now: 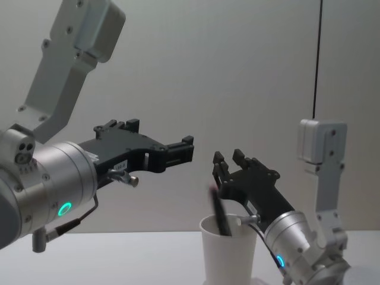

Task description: Place the pen into the pen holder.

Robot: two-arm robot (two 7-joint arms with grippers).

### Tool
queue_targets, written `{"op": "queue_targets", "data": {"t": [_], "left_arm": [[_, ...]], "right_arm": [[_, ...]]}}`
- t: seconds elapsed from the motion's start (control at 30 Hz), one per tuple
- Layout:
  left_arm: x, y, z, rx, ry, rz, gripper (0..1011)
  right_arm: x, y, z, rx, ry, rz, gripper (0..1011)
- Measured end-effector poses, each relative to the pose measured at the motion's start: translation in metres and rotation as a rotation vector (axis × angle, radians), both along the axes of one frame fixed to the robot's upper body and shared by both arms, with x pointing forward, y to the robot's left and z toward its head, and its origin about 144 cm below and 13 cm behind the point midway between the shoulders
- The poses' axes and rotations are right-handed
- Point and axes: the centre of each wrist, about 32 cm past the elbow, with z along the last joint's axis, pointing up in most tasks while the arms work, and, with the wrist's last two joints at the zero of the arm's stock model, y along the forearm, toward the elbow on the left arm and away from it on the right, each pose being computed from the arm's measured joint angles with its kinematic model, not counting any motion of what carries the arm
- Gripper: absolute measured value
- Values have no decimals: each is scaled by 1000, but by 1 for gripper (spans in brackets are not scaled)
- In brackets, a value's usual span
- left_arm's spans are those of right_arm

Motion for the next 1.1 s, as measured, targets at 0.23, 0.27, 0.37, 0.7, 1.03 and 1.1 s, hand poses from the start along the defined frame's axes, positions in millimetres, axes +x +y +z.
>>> {"op": "queue_targets", "data": {"t": [0.23, 0.27, 0.37, 0.7, 1.03, 1.1], "left_arm": [[0, 0, 0, 0, 0, 0, 1003], [0, 0, 0, 0, 0, 0, 1003], [0, 0, 0, 0, 0, 0, 1003], [0, 0, 0, 0, 0, 0, 1003], [0, 0, 0, 0, 0, 0, 1003], [0, 0, 0, 0, 0, 0, 1003]], "right_arm": [[0, -3, -1, -7, -1, -4, 567], [0, -3, -1, -9, -2, -4, 587], [0, -4, -1, -13, -3, -5, 682], [-1, -8, -3, -22, -5, -8, 958], [2, -15, -2, -31, 20, -4, 1001], [3, -17, 0, -32, 39, -1, 1001]]}}
